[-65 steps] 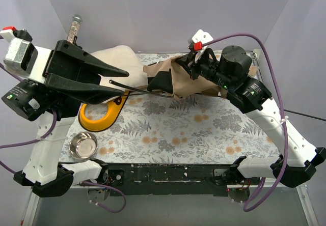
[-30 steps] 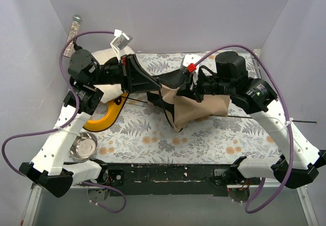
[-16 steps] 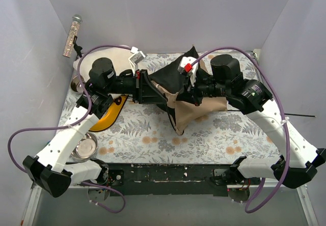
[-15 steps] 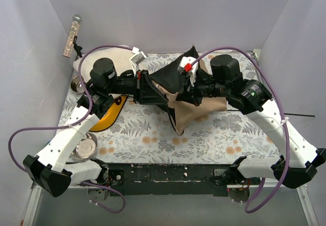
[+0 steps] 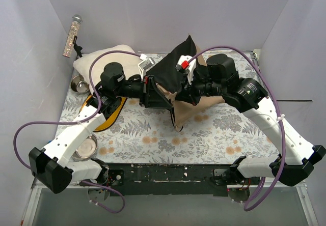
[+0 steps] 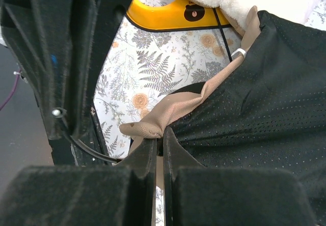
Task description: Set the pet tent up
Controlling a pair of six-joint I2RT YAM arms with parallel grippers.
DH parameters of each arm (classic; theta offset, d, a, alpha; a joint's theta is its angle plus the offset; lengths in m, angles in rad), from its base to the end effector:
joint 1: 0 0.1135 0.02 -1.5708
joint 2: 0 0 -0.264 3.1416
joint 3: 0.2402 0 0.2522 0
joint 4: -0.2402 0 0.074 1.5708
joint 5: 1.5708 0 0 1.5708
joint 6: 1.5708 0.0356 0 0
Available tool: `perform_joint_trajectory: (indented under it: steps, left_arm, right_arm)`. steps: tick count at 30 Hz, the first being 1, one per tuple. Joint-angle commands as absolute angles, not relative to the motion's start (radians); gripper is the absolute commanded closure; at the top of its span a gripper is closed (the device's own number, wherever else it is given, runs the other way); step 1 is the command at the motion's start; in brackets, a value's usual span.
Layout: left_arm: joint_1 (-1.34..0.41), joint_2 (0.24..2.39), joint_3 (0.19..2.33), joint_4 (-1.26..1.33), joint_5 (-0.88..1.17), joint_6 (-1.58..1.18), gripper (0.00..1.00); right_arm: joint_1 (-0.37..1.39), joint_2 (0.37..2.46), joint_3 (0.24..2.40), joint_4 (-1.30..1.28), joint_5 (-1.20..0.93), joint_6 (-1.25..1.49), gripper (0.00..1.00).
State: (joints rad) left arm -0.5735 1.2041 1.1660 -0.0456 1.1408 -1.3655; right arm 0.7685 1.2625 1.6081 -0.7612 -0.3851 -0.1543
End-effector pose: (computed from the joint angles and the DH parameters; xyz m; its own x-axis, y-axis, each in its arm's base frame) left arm 0.2016 -0.1688 0.4031 -0.9806 0.1476 -0.1288 0.1325 0.0156 -0.9911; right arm 0.1690 0.1819 0.4613 -0.1499 -0.3430 -0.9273 -0.9253 0.3792 0.0093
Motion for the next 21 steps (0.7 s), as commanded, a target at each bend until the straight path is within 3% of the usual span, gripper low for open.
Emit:
perform_joint_trajectory:
  steps: [1,21]
  left_arm:
    - [-0.594,1.276,1.085,-0.255,1.149,-1.391,1.0]
    - [-0.594,1.324,0.989,-0.275,1.129,-1.407,1.0]
  right_arm:
    - [0.762,1.212,1.763,-0.36,-0.423,-0.107,0.99]
    - [0.762,1.174,1.756,-0.322,-0.403,-0.057,0.99]
